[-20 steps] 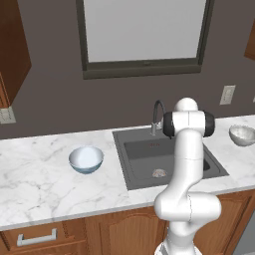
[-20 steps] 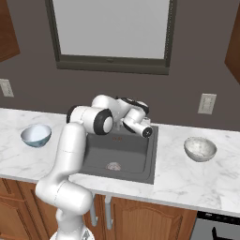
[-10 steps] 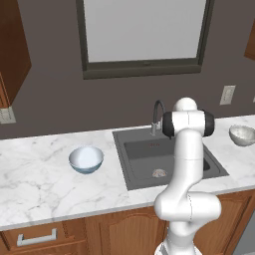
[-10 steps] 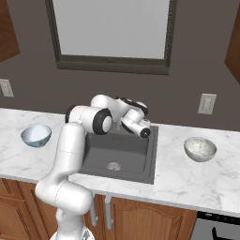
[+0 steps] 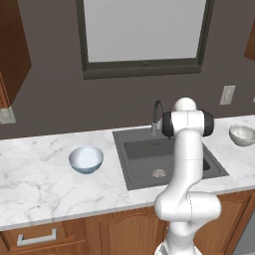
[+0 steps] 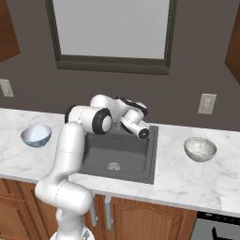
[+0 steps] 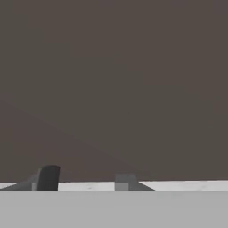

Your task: Rinse each bowl for a few seconds and place them down in the sink or on the counter.

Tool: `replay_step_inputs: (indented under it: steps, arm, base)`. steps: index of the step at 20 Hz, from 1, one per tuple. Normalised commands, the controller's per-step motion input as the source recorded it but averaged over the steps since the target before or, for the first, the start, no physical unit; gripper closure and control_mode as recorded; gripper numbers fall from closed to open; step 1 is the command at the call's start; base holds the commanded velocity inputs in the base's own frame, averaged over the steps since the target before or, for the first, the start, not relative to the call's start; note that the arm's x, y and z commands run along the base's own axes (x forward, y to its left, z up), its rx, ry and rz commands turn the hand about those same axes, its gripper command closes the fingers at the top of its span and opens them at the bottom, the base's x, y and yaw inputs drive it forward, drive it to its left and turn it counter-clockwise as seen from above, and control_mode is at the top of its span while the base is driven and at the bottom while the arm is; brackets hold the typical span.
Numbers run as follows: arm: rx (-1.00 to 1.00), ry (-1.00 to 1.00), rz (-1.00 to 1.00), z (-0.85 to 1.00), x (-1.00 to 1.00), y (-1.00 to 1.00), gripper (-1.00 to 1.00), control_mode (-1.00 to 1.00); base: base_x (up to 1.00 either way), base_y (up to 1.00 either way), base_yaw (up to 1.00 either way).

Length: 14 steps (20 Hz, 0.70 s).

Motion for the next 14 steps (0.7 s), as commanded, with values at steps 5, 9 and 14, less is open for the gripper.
replay_step_inputs:
  steps: [5, 9, 14]
  arm:
    - [0.06, 0.03, -0.04, -0.15, 0.00, -0.56, 1.00, -1.00]
    - [0.06, 0.03, -0.04, -0.15, 0.00, -0.56, 1.00, -1.00]
    - [0.06, 0.04, -0.03, -0.17, 0.00, -0.56, 1.00, -1.00]
  base:
    - [0.00, 0.00, 0.00]
    - [0.00, 0.00, 0.00]
    - [0.00, 0.00, 0.00]
